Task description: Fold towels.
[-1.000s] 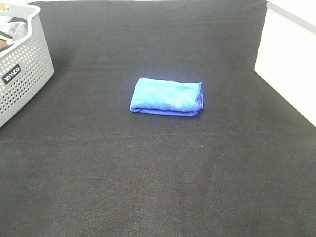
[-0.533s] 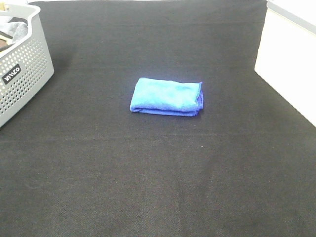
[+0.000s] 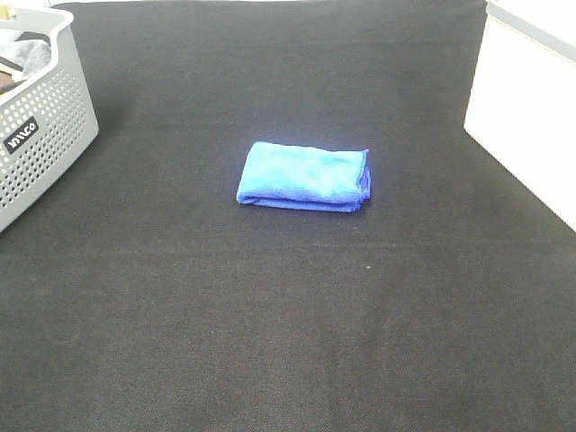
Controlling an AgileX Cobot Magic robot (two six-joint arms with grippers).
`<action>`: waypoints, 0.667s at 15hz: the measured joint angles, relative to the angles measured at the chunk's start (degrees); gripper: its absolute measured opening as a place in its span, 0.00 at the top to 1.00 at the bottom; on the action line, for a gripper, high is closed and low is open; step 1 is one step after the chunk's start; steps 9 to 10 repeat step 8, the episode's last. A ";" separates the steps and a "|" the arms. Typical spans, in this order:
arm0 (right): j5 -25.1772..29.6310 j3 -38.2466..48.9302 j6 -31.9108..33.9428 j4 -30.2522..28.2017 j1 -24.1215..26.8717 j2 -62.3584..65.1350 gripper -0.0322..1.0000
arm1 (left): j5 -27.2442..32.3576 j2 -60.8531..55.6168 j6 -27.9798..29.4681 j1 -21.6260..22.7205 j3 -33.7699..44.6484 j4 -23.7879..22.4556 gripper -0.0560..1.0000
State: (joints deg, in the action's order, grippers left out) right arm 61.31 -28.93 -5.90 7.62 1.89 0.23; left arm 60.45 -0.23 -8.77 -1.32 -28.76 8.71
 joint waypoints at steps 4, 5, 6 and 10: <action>0.00 0.00 0.00 0.06 0.00 0.00 0.15 | 0.00 0.00 0.00 0.00 0.00 0.00 0.23; 0.00 0.00 0.00 0.06 0.00 0.00 0.15 | 0.00 0.00 0.00 0.00 0.00 0.00 0.23; 0.00 0.00 0.00 0.11 0.00 0.00 0.15 | 0.00 0.00 0.00 0.00 0.00 0.00 0.23; 0.00 0.00 0.00 0.11 0.00 0.00 0.15 | 0.00 0.00 0.00 0.00 0.00 0.00 0.23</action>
